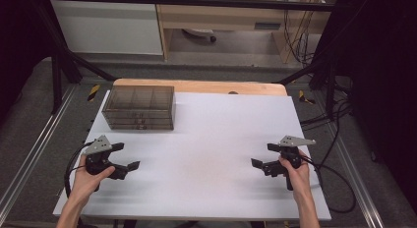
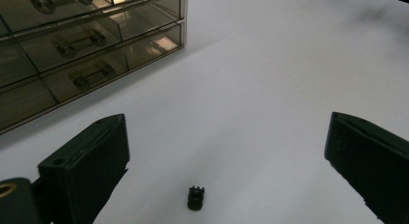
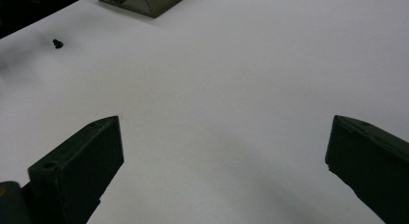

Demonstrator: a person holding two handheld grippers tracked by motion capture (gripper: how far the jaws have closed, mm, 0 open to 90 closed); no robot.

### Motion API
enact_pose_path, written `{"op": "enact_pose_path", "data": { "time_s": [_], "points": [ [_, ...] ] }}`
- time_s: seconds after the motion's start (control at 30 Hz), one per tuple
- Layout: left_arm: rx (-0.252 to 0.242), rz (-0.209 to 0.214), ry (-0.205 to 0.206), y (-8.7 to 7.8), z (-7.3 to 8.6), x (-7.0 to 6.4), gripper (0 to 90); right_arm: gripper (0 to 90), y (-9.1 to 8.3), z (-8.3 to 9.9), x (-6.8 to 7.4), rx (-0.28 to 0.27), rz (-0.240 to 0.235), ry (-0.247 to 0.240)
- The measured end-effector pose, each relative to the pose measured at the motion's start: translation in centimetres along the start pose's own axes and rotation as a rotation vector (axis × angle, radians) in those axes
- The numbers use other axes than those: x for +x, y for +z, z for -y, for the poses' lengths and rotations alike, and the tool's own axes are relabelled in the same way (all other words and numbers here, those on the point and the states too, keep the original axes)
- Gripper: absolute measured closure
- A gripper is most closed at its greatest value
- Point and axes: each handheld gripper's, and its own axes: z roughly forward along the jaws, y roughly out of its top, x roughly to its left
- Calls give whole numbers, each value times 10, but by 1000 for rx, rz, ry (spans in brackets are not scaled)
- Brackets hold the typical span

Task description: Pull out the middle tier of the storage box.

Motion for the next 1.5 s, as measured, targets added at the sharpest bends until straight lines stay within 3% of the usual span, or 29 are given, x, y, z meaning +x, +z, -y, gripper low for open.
{"op": "enact_pose_path", "data": {
  "time_s": [0.7, 1.5],
  "points": [
    [-2, -16, 13, 1, -5, 0, 14, 5, 0, 1, -1, -1, 1, -1],
    [-6, -45, 58, -7, -14, 5, 15, 5, 1, 1, 0, 4, 4, -2]
  ]
}}
